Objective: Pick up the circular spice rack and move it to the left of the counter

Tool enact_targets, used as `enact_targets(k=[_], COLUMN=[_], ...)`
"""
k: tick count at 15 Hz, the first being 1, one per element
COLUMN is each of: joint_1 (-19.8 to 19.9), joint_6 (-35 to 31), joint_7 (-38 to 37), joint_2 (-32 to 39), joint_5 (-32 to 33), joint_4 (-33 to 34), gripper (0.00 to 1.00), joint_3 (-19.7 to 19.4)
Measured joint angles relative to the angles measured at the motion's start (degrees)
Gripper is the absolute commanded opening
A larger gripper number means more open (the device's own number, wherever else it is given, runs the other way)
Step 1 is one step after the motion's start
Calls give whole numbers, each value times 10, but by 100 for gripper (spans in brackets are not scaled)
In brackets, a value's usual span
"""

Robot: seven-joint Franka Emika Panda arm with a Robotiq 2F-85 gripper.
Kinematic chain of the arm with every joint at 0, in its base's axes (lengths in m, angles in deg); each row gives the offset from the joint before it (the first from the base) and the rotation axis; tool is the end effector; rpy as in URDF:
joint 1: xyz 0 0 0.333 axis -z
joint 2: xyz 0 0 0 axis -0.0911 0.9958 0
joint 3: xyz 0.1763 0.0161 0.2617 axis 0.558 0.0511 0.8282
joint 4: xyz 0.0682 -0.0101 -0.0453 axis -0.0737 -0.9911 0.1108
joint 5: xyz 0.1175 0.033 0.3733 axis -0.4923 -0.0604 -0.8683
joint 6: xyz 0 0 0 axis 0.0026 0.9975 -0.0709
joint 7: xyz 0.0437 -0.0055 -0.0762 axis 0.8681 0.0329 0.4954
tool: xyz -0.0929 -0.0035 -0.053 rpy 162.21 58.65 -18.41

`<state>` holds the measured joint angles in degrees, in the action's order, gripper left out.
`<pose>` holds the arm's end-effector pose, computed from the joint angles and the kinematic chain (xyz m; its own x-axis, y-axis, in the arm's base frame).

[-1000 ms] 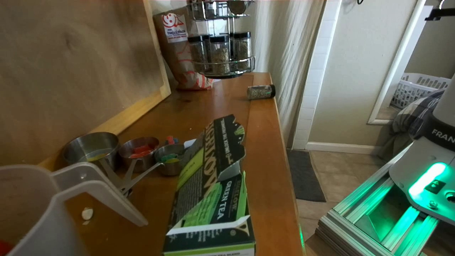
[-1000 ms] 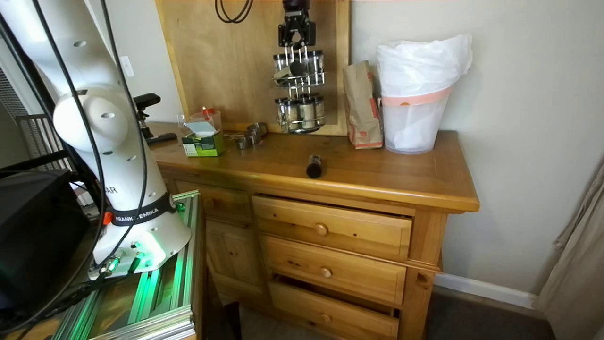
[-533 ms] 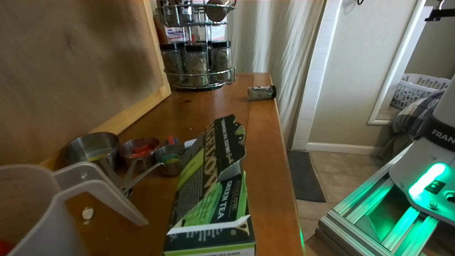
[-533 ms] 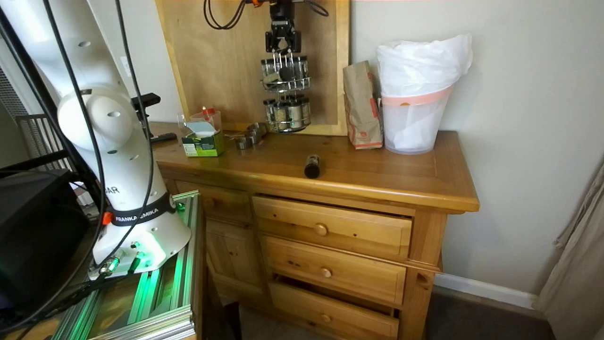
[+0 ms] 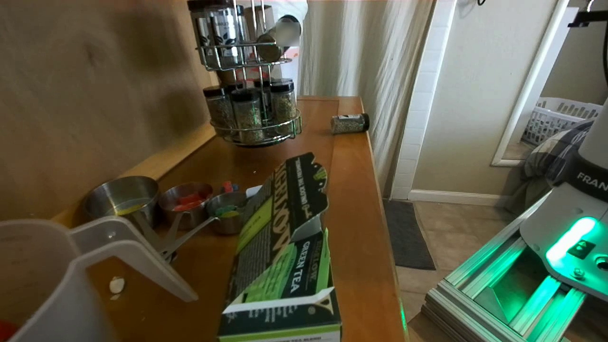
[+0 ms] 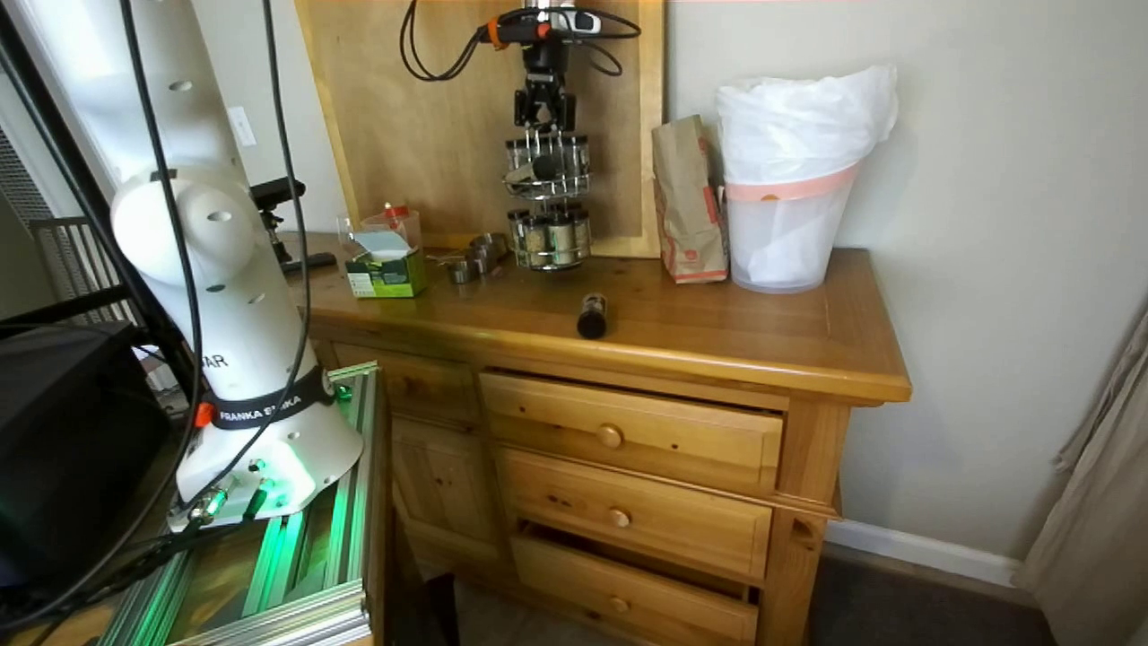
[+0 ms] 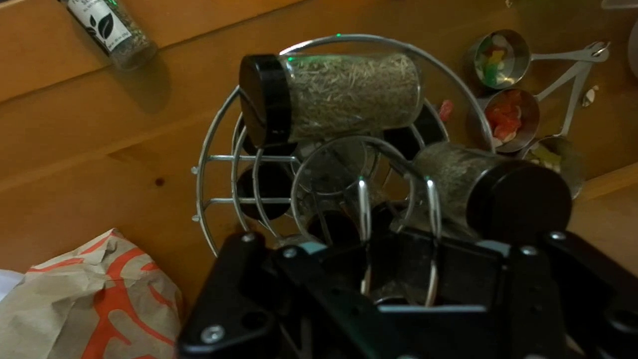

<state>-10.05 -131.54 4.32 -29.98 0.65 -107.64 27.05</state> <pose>0.4883 0.2959 0.4924 0.8714 0.4772 -0.1135 0.4703 -0.8786 -0.0833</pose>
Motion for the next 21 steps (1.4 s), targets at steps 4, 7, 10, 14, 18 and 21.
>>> enact_targets(k=[4, 7, 10, 14, 18, 21], joint_1=[-9, -12, -13, -12, -2, 12], joint_6=[-3, -3, -3, 16, 88, 125], joint_7=[-20, -30, -36, -38, -29, -6], joint_2=[19, 28, 36, 31, -9, -56], joint_5=[0, 1, 2, 2, 2, 2], joint_4=[3, 4, 4, 22, 68, 83], gripper=[0, 25, 40, 67, 95, 100], joint_3=[2, 3, 3, 0, -10, -23])
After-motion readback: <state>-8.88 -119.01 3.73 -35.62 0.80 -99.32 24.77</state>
